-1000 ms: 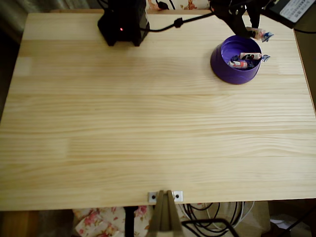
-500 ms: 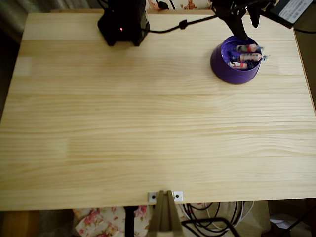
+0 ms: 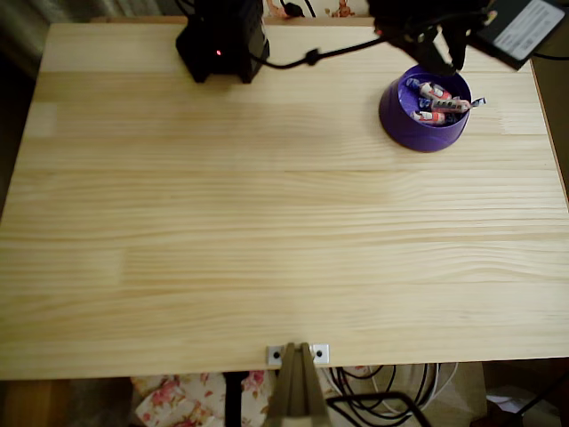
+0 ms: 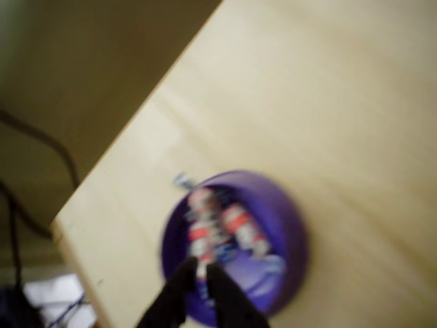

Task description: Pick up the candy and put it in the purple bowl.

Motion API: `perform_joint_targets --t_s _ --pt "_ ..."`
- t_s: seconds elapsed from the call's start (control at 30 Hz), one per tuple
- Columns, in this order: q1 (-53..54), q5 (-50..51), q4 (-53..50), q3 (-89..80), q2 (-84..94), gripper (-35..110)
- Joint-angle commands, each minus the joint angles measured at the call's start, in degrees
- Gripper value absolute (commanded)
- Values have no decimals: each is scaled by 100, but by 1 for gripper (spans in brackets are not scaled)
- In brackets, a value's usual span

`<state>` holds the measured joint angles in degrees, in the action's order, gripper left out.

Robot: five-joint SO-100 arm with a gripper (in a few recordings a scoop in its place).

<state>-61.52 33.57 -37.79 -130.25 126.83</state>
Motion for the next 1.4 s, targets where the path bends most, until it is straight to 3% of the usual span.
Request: perform_joint_targets --t_s 0.0,0.3,0.5,1.07,1.23,1.37 --pt "1274 -519 -545 123 1063 -1" --pt "4966 -1696 -1521 272 1477 -1" --pt "6275 -2065 -1345 -475 1723 -1" --pt "7216 -2909 -703 -3366 3946 -1" --pt "7181 -3103 -1450 -4368 6108 -1" --pt "7269 -3094 -1688 -4368 6223 -1"
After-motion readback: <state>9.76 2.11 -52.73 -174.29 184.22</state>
